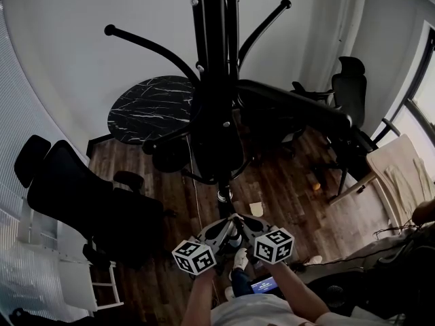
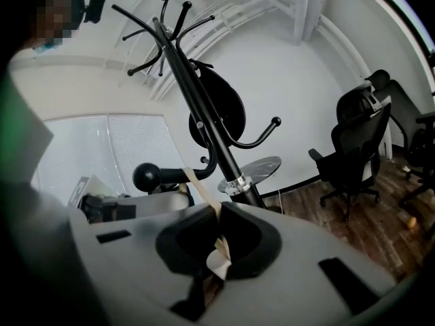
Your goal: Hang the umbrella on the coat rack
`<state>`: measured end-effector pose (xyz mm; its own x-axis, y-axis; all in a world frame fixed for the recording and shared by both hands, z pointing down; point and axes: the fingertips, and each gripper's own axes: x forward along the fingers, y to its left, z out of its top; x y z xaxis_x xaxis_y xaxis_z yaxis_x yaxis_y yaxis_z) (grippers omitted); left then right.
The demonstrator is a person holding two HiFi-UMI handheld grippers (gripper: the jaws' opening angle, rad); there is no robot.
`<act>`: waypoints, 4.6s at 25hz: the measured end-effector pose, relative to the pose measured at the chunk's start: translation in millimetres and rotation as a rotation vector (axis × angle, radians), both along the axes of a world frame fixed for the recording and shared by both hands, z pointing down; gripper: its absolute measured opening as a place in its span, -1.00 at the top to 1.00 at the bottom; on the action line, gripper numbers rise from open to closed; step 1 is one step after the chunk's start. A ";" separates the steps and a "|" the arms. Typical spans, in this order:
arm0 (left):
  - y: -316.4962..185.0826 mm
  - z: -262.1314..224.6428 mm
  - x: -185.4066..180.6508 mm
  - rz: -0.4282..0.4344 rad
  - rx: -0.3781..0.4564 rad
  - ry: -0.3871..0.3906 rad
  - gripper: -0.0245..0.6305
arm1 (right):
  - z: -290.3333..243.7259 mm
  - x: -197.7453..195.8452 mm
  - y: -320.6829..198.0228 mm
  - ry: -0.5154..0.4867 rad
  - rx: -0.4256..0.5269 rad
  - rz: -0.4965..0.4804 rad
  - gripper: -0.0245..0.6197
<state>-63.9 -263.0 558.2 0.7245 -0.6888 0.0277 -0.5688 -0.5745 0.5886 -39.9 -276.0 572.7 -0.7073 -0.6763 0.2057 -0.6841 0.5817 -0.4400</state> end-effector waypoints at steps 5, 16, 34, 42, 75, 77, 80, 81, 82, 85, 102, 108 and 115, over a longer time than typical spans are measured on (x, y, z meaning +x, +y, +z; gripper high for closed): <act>-5.5 3.1 -1.5 0.001 0.002 -0.011 0.86 | 2.7 -2.0 -4.8 0.011 0.006 0.002 0.88; -21.8 10.0 -5.9 -0.001 -0.002 -0.043 0.86 | 9.4 -5.3 -20.8 0.047 -0.003 -0.011 0.88; -33.9 14.2 -5.0 0.011 0.027 -0.104 0.86 | 16.4 -17.1 -29.6 0.156 0.036 -0.072 0.87; -31.6 14.2 -3.3 0.018 0.015 -0.110 0.86 | 16.8 -14.5 -27.8 0.182 0.053 -0.072 0.82; 5.3 -12.3 -34.9 -0.184 0.098 -0.292 0.86 | -11.0 18.2 21.9 0.254 0.170 -0.008 0.89; 13.1 -15.1 -33.9 -0.187 0.104 -0.301 0.86 | -14.1 19.3 30.4 0.257 0.180 -0.004 0.89; 24.3 -21.4 -30.1 -0.179 0.111 -0.288 0.86 | -21.6 21.4 41.9 0.244 0.192 0.008 0.89; 28.0 -24.0 -28.6 -0.176 0.114 -0.280 0.86 | -24.3 22.2 45.5 0.239 0.197 0.013 0.89; 31.9 -26.5 -27.5 -0.174 0.120 -0.277 0.86 | -26.7 23.0 49.2 0.235 0.202 0.017 0.89; 44.7 -33.0 -26.0 -0.179 0.145 -0.292 0.86 | -32.8 25.6 61.7 0.226 0.212 0.037 0.89; 71.8 -47.3 -28.8 -0.243 0.184 -0.287 0.86 | -45.5 39.5 96.2 0.185 0.216 0.108 0.89; 68.9 -53.4 -21.0 -0.225 0.210 -0.317 0.86 | -43.3 46.5 91.7 0.176 0.191 0.120 0.89; 60.5 -49.9 -22.4 -0.249 0.194 -0.317 0.86 | -48.7 49.4 84.7 0.174 0.203 0.115 0.89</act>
<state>-86.2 -202.5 508.3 0.5121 -0.8557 0.0747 -0.8388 -0.4794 0.2581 9.5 -191.3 524.0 -0.5898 -0.7895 0.1696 -0.8055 0.5604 -0.1925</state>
